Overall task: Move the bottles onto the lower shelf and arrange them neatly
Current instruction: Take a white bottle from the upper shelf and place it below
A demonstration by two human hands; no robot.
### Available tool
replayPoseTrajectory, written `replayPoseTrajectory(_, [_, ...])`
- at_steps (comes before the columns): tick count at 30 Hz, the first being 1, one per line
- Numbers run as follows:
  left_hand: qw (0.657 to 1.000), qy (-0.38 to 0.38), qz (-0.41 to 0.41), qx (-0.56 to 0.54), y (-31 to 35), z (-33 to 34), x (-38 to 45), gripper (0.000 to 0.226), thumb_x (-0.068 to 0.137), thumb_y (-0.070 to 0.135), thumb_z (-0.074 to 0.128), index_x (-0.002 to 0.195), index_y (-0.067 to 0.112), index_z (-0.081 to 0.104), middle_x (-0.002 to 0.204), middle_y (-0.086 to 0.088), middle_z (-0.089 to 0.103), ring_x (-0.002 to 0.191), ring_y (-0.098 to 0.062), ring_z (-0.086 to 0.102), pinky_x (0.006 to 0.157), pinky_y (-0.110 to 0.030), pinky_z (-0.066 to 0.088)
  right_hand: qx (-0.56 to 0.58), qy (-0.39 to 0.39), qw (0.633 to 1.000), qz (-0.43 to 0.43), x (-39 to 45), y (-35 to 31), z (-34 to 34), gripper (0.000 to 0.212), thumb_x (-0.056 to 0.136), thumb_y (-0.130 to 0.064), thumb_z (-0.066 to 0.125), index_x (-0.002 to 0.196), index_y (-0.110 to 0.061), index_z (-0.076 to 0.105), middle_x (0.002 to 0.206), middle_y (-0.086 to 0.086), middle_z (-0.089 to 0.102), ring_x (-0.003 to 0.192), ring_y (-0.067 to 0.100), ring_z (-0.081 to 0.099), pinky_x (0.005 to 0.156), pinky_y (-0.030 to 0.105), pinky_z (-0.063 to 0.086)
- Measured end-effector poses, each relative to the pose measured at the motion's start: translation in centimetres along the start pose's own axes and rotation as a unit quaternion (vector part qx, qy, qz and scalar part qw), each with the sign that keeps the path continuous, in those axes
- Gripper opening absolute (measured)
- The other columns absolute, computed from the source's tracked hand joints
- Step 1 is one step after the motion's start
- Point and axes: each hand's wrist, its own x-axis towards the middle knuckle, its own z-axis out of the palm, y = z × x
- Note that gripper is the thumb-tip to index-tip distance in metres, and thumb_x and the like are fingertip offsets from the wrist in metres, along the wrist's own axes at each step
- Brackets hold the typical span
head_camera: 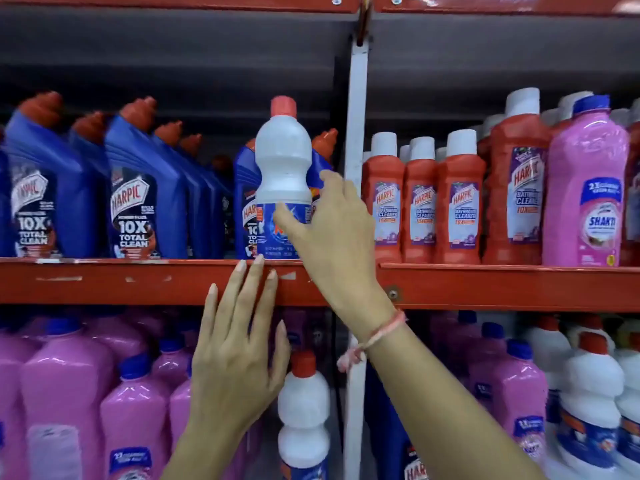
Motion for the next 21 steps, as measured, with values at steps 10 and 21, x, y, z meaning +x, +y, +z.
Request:
replayPoseTrajectory(10, [0.998, -0.025, 0.030, -0.046, -0.9, 0.0, -0.4, 0.061, 0.091, 0.025, 0.047, 0.147, 0.005, 0.036, 0.159, -0.011, 0.028, 0.149, -0.026, 0.021, 0.115, -0.059, 0.029, -0.110, -0.005, 0.993, 0.044, 1.4, -1.3, 2.0, 0.070, 0.073, -0.064, 0.062, 0.111, -0.006, 0.050, 0.108, 0.008, 0.063, 0.088, 0.025, 0.063, 0.055, 0.027, 0.030])
replayPoseTrajectory(21, [0.997, -0.049, 0.033, -0.040, -0.5, -1.1, -0.5, 0.058, 0.093, 0.028, 0.044, 0.146, 0.006, 0.038, 0.159, -0.012, 0.029, 0.148, -0.025, 0.023, 0.114, -0.061, 0.029, 0.007, 0.065, 0.998, 0.016, 2.1, -1.4, -1.1, 0.068, 0.071, -0.062, 0.065, 0.115, -0.012, 0.055, 0.106, 0.002, 0.065, 0.093, 0.019, 0.064, 0.073, 0.031, 0.053])
